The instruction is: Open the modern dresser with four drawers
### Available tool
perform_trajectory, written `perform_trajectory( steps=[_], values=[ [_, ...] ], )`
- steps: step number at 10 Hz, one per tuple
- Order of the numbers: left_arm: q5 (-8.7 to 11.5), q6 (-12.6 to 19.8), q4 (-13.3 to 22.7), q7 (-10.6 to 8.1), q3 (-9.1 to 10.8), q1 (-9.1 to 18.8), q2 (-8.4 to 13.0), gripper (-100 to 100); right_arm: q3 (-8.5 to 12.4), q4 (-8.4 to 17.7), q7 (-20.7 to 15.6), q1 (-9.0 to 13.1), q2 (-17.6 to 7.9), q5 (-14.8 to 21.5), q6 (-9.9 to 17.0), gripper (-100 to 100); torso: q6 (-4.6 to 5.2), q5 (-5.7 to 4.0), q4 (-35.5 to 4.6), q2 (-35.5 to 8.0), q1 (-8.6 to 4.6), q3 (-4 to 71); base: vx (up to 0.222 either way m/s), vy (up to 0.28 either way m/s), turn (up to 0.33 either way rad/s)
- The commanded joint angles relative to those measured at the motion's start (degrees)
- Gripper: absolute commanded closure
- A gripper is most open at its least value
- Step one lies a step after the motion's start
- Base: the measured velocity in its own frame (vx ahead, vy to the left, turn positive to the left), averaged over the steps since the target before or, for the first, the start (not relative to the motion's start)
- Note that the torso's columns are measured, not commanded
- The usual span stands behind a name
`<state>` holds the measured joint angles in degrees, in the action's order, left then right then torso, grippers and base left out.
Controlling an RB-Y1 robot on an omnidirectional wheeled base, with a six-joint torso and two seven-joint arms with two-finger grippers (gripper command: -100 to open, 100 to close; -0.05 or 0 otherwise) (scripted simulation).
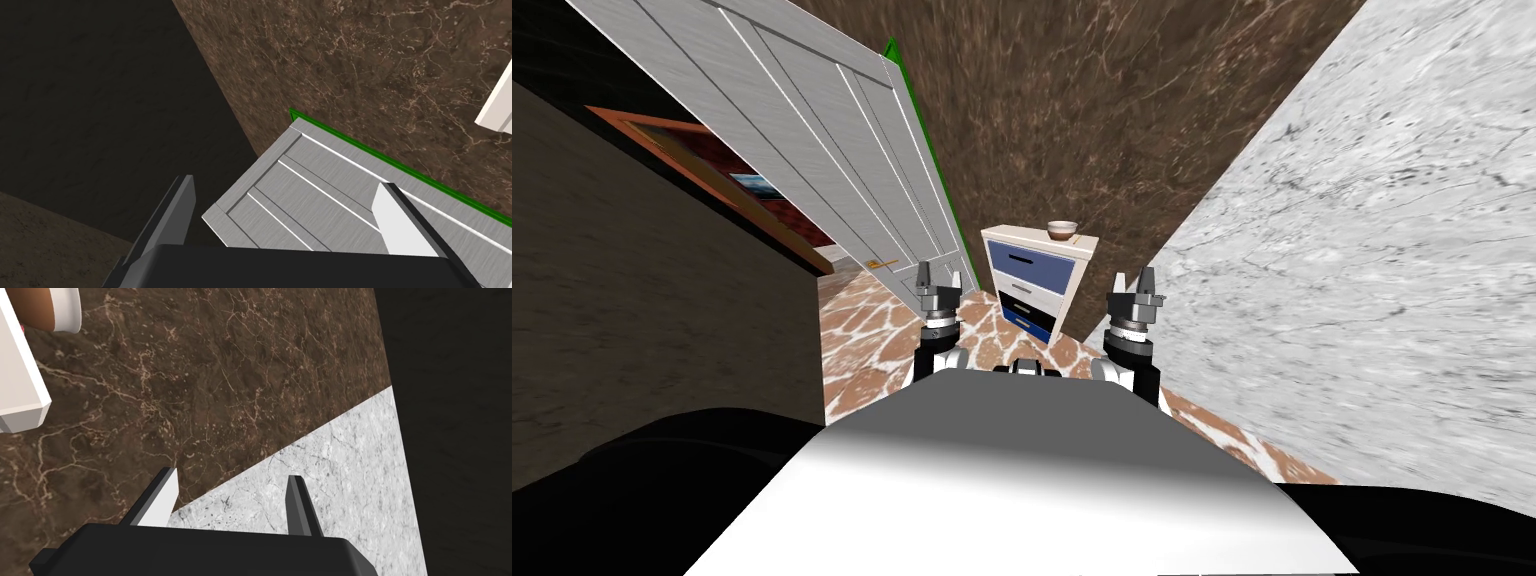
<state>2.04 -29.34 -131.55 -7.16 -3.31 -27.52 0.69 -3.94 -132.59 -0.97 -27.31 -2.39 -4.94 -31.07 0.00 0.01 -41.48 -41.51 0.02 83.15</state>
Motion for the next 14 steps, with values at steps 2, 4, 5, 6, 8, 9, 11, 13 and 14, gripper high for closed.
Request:
perform_trajectory(
  steps=[2, 4, 5, 6, 8, 9, 11, 13, 14],
  values=[
    [-0.2, 2.4, 0.2, -0.17, -0.59, 0.7, 4.4, -100, 0.0, 0.0, 0.0, 0.0, 0.0, 0.0, 0.0, 0, -0.01, 0.0, -0.7, -0.6, 0.01, 1.4, 0.039, 0.014, -0.057],
    [-0.5, 5.4, 0.6, -0.45, -1.27, 1.5, 6.5, -100, 0.0, 0.0, 0.0, 0.0, 0.0, 0.0, 0.0, 0, 0.0, 0.0, -0.8, -0.7, 0.02, 1.5, 0.08, 0.03, -0.113],
    [-0.6, 6.5, 0.7, -0.55, -1.52, 1.8, 6.8, -100, 0.0, 0.0, 0.0, 0.0, 0.0, 0.0, 0.0, 0, 0.0, 0.0, -0.8, -0.7, 0.0, 1.5, 0.076, 0.031, -0.096],
    [-0.7, 7.7, 0.9, -0.66, -1.79, 2.1, 7.1, -100, 0.0, 0.0, 0.0, 0.0, 0.0, 0.0, 0.0, 0, -0.01, -0.01, -0.8, -0.8, -0.02, 1.4, 0.068, 0.025, -0.093],
    [-0.8, 10.1, 1.2, -0.88, -2.31, 2.7, 7.2, -100, 0.0, 0.0, 0.0, 0.0, 0.0, 0.0, 0.0, 0, -0.01, -0.02, -0.8, -0.8, -0.04, 1.4, 0.066, 0.023, -0.08],
    [-0.9, 11.2, 1.3, -0.99, -2.58, 3.1, 7.2, -100, 0.0, 0.0, 0.0, 0.0, 0.0, 0.0, 0.0, 0, -0.01, -0.02, -0.8, -0.8, -0.06, 1.4, 0.064, 0.018, -0.095],
    [-1.1, 13.5, 1.7, -1.2, -3.09, 3.7, 7.2, -100, 0.0, 0.0, 0.0, 0.0, 0.0, 0.0, 0.0, 0, -0.01, 0.0, -0.8, -0.8, 0.0, 1.4, 0.06, 0.029, -0.092],
    [-1.3, 15.6, 2.0, -1.39, -3.56, 4.3, 6.9, -100, 0.0, 0.0, 0.0, 0.0, 0.0, 0.0, 0.0, 0, -0.01, -0.01, -0.8, -0.8, -0.04, 1.4, 0.052, 0.022, -0.076],
    [-1.4, 16.6, 2.1, -1.48, -3.79, 4.5, 6.8, -100, 0.0, 0.0, 0.0, 0.0, 0.0, 0.0, 0.0, 0, -0.01, -0.01, -0.8, -0.8, -0.03, 1.4, 0.057, 0.034, -0.085]
  ],
)
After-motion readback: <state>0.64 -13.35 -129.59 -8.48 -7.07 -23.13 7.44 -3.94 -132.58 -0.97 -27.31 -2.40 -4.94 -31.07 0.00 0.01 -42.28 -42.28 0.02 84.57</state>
